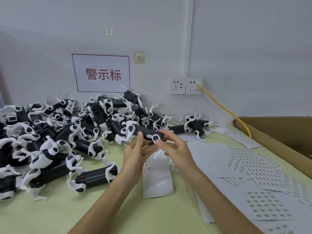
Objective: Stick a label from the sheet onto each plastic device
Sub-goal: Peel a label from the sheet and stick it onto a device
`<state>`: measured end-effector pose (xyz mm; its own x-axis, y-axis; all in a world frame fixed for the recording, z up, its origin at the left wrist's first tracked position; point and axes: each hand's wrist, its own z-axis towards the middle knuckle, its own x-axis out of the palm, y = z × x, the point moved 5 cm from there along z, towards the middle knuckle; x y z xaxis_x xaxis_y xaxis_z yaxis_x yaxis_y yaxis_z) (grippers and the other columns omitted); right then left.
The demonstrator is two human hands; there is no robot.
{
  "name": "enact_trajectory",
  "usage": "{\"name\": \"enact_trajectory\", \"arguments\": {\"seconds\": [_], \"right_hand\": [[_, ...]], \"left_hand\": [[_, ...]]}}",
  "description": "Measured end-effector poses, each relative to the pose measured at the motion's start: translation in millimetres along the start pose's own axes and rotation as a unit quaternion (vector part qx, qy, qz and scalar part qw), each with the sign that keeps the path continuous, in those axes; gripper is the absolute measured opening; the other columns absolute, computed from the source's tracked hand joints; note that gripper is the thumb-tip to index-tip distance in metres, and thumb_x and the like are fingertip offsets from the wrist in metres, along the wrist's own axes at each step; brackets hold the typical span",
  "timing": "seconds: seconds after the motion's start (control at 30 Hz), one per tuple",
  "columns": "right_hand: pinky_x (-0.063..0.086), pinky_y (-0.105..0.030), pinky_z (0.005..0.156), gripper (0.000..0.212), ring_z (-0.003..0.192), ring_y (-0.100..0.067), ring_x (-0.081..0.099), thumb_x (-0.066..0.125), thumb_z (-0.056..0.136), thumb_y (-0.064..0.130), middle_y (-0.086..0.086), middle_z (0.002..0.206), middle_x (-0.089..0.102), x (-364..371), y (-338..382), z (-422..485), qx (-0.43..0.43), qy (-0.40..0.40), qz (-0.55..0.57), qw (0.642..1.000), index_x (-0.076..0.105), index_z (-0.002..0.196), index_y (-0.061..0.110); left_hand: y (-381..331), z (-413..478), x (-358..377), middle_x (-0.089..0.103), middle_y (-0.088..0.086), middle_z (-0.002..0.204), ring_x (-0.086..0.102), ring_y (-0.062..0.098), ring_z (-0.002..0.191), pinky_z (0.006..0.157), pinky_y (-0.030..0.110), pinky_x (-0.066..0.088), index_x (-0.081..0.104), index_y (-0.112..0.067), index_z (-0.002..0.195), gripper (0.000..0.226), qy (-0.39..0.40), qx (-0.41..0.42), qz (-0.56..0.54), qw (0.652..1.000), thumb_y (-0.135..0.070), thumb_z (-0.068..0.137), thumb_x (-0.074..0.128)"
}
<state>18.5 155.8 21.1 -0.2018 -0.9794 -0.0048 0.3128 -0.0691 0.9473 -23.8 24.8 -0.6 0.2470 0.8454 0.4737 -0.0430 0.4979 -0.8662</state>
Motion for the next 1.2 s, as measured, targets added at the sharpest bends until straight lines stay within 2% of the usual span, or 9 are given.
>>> {"name": "enact_trajectory", "arguments": {"seconds": [0.27,0.37,0.5,0.63,0.73,0.83,0.9,1.0,1.2], "right_hand": [[0.047,-0.008,0.069,0.032,0.083,0.007,0.066,0.075,0.089,0.024,0.015,0.104,0.068,2,-3,-1,0.002,0.011,0.002,1.0,0.068,0.119,0.03],[0.051,-0.018,0.083,0.035,0.098,0.0,0.065,0.075,0.088,0.031,0.013,0.112,0.065,2,-7,1,0.011,0.013,-0.036,0.999,0.065,0.121,0.036],[0.056,-0.027,0.087,0.035,0.106,-0.006,0.065,0.078,0.085,0.032,0.014,0.108,0.069,-3,-8,4,0.01,0.003,-0.042,0.999,0.067,0.118,0.037],[0.061,-0.028,0.073,0.025,0.095,-0.017,0.073,0.08,0.082,0.028,-0.002,0.101,0.075,-11,-8,8,0.053,-0.017,0.004,0.998,0.073,0.106,0.031],[0.06,-0.03,0.067,0.023,0.078,-0.025,0.074,0.074,0.088,0.032,-0.013,0.093,0.075,-33,-16,12,0.146,-0.064,0.075,0.984,0.072,0.104,0.016],[0.059,-0.029,0.064,0.031,0.08,-0.025,0.07,0.072,0.089,0.034,-0.02,0.1,0.069,-70,-19,16,0.206,-0.138,0.273,0.93,0.064,0.109,0.012],[0.06,-0.029,0.064,0.044,0.099,-0.031,0.069,0.074,0.083,0.037,-0.025,0.12,0.064,-104,-14,19,0.144,-0.196,0.446,0.861,0.059,0.112,0.007],[0.054,-0.042,0.091,0.06,0.11,-0.036,0.068,0.063,0.087,0.05,-0.022,0.133,0.061,-150,-2,18,0.007,-0.205,0.58,0.789,0.053,0.129,0.009],[0.051,-0.032,0.082,0.046,0.097,-0.026,0.074,0.05,0.098,0.042,-0.011,0.122,0.07,-130,-7,19,0.074,-0.202,0.436,0.874,0.055,0.134,0.014]], "left_hand": [[-4,-2,-3,0.076,0.021,0.093,0.075,0.029,0.098,0.097,0.031,0.057,0.06,0.004,0.092,0.027,-0.039,0.007,0.075,0.996,-0.021,0.096,0.068],[-5,-4,-1,0.065,0.006,0.067,0.075,0.027,0.083,0.094,0.035,0.059,0.045,-0.012,0.066,0.038,-0.023,0.021,0.088,0.996,-0.013,0.098,0.066],[-2,-2,1,0.058,-0.004,0.054,0.073,0.02,0.072,0.089,0.032,0.061,0.032,-0.017,0.068,0.045,0.008,0.023,0.107,0.994,-0.018,0.098,0.065],[5,-1,4,0.078,0.005,0.089,0.076,0.021,0.082,0.078,0.025,0.06,0.069,-0.01,0.094,0.017,0.063,-0.041,0.111,0.991,-0.018,0.103,0.057],[8,-2,5,0.078,0.006,0.111,0.077,0.018,0.084,0.077,0.023,0.059,0.07,-0.007,0.116,0.023,0.093,-0.072,0.15,0.982,-0.001,0.104,0.051],[5,-5,8,0.079,0.008,0.106,0.075,0.016,0.076,0.077,0.024,0.06,0.075,-0.008,0.103,0.027,0.102,-0.06,0.181,0.976,0.004,0.101,0.05],[3,-6,9,0.079,0.009,0.102,0.074,0.017,0.072,0.077,0.025,0.061,0.076,-0.009,0.101,0.026,0.093,-0.055,0.197,0.974,0.003,0.1,0.053],[4,-6,6,0.079,0.007,0.097,0.074,0.018,0.07,0.079,0.028,0.059,0.076,-0.011,0.1,0.023,0.068,-0.062,0.227,0.97,-0.001,0.099,0.056],[-1,-8,6,0.078,0.002,0.082,0.067,0.013,0.059,0.07,0.026,0.054,0.075,-0.012,0.091,0.028,0.018,-0.012,0.257,0.966,0.004,0.098,0.053]]}}
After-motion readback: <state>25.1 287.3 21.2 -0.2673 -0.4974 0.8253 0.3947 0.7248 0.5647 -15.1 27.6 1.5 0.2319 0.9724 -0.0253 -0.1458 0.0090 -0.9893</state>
